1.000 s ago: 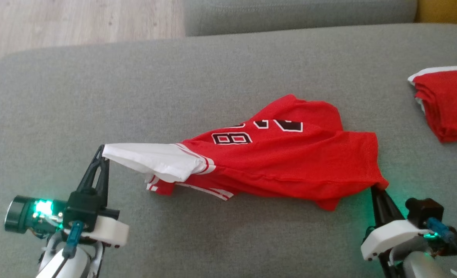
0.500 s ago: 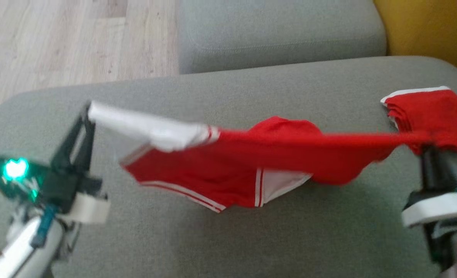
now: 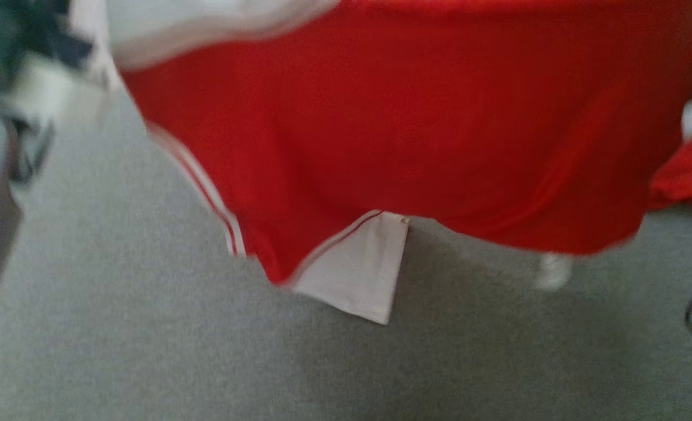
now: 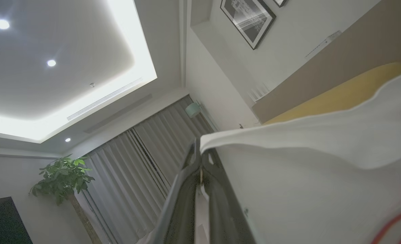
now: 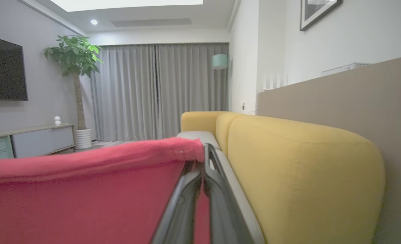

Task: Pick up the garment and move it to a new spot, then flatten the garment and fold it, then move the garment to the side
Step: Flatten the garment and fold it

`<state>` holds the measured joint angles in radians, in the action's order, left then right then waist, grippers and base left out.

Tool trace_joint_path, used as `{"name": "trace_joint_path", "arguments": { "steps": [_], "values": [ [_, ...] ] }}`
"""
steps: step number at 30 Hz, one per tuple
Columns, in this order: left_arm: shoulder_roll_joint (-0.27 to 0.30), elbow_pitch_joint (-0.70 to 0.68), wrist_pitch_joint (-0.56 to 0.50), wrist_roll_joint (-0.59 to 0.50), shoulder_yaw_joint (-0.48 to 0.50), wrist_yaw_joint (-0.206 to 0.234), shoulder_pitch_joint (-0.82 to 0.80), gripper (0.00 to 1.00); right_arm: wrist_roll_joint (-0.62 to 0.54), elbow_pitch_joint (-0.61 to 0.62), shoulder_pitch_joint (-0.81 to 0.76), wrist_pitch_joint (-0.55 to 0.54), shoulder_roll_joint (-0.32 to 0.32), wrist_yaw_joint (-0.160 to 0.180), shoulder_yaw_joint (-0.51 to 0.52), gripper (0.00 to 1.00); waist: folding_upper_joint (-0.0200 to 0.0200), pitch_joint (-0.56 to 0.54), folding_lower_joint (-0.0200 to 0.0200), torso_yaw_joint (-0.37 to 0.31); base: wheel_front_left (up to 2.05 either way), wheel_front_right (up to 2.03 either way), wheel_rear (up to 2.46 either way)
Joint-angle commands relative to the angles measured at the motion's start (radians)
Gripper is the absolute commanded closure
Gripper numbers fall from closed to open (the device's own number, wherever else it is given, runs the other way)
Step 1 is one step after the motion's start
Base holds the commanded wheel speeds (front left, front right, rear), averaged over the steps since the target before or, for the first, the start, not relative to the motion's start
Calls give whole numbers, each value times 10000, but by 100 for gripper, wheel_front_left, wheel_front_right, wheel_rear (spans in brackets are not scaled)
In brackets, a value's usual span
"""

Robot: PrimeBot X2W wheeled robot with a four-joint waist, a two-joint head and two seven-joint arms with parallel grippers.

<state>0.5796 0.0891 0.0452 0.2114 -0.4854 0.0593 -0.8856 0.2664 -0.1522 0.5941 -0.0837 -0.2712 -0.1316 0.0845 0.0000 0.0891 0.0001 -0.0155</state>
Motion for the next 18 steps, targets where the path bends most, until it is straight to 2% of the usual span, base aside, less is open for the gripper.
{"name": "trace_joint_path", "arguments": {
  "steps": [1,4,6,8,11,15,18],
  "values": [
    [292,59,-16,5,504,-60,-926,100,105,102,707,-81,-184,9,-293,100,0,852,-1,143,0,0,0],
    [-169,1397,278,-114,439,-377,-2628,100,251,-997,2457,58,-434,9,-654,100,0,1801,-1,246,0,0,0],
    [-473,2262,627,-336,371,-430,-3704,100,264,-1787,3576,379,-562,9,-776,100,0,2340,-1,298,0,0,0],
    [-745,3060,1059,-627,304,-362,-4714,100,192,-2492,4597,858,-696,9,-881,100,0,2794,-1,348,0,0,0],
    [-1101,4148,1670,-957,340,-17,-5913,100,60,-3405,5855,1764,-838,9,-1014,100,0,3208,-1,404,0,0,0],
    [-1353,4904,2090,-1347,280,357,-6812,100,-139,-4317,6827,2796,-1084,9,-1277,100,0,3416,-1,519,0,0,0],
    [-1358,4899,2154,-1359,211,229,-6770,100,-147,-4836,6941,3127,-1282,9,-1489,100,0,3454,-1,622,0,0,0]
  ]
}}
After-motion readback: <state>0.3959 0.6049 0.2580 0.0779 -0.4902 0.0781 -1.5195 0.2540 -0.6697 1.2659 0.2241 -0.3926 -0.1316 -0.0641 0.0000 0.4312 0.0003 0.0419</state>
